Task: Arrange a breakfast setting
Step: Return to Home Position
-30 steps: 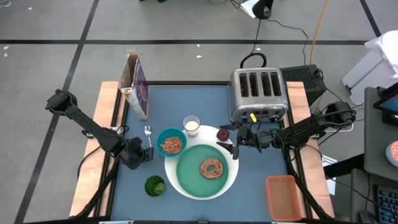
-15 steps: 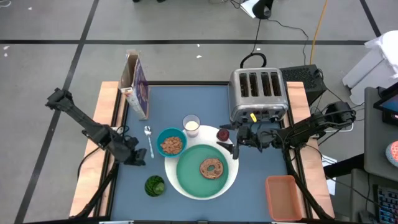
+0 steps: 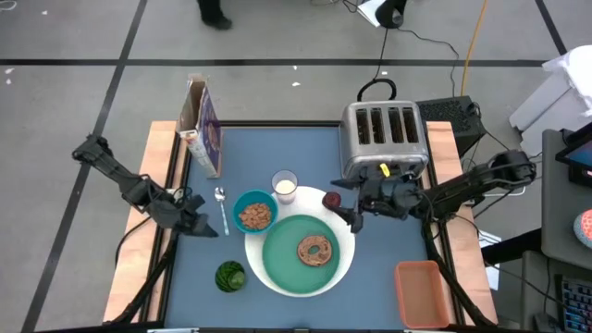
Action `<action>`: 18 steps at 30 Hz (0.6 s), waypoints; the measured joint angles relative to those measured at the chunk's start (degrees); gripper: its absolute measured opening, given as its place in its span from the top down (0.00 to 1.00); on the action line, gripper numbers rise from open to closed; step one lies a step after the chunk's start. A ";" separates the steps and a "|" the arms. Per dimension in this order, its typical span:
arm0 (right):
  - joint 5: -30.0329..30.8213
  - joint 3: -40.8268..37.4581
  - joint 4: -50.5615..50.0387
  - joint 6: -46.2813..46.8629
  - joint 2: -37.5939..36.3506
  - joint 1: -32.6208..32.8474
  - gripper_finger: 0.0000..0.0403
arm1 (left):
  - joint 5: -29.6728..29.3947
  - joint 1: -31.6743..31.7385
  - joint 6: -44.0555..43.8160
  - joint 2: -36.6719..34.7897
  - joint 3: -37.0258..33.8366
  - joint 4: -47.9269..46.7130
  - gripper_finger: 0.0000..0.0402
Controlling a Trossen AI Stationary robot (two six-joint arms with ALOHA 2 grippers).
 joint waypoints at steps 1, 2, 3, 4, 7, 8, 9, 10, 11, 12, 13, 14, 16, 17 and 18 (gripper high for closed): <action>-0.02 0.00 -0.14 0.00 -0.87 0.00 0.11 | -1.15 0.00 1.75 -0.75 0.00 0.13 0.63; 0.00 0.00 -0.12 -0.01 -1.78 0.00 0.11 | -2.20 0.01 3.82 -1.47 0.00 0.34 0.63; -0.02 0.00 -0.19 -0.02 -2.73 0.00 0.11 | -3.30 0.01 6.30 -2.16 0.00 0.83 0.63; -0.02 0.00 -0.42 -0.03 -3.78 0.00 0.11 | -4.28 0.01 9.11 -2.85 0.00 1.76 0.63; -0.02 0.00 -1.37 -0.03 -7.05 0.00 0.11 | -7.48 0.01 20.14 -4.45 0.02 5.64 0.63; -0.04 0.00 -1.88 -0.04 -8.29 0.00 0.12 | -8.76 0.01 24.53 -4.85 0.02 7.12 0.63; -0.04 0.00 -2.91 -0.04 -9.67 0.00 0.12 | -10.17 0.01 29.20 -5.15 0.02 8.95 0.63; -0.05 0.00 -4.21 -0.05 -11.11 0.00 0.13 | -11.74 0.01 34.29 -5.31 0.02 10.94 0.63; -0.06 0.00 -5.72 -0.05 -12.61 0.00 0.14 | -13.38 0.01 39.60 -5.33 0.02 12.82 0.63; -0.11 0.00 -7.53 -0.06 -14.14 0.00 0.15 | -15.21 0.11 45.15 -5.33 0.02 14.92 0.63; -0.13 0.00 -9.53 -0.05 -15.85 -0.01 0.16 | -16.97 0.32 50.57 -5.31 0.02 17.16 0.63; -0.13 0.00 -11.48 -0.06 -17.54 -0.07 0.18 | -18.47 0.75 55.55 -5.29 0.02 19.63 0.63; -0.15 0.00 -15.35 -0.06 -21.00 -0.45 0.20 | -20.54 1.89 64.83 -5.29 0.04 23.84 0.63; -0.15 0.00 -17.04 -0.05 -22.66 -0.67 0.22 | -20.91 2.60 69.13 -5.29 0.04 25.52 0.63; -0.14 0.00 -18.70 -0.03 -24.36 -0.92 0.24 | -21.07 3.34 73.04 -5.29 0.04 27.18 0.63</action>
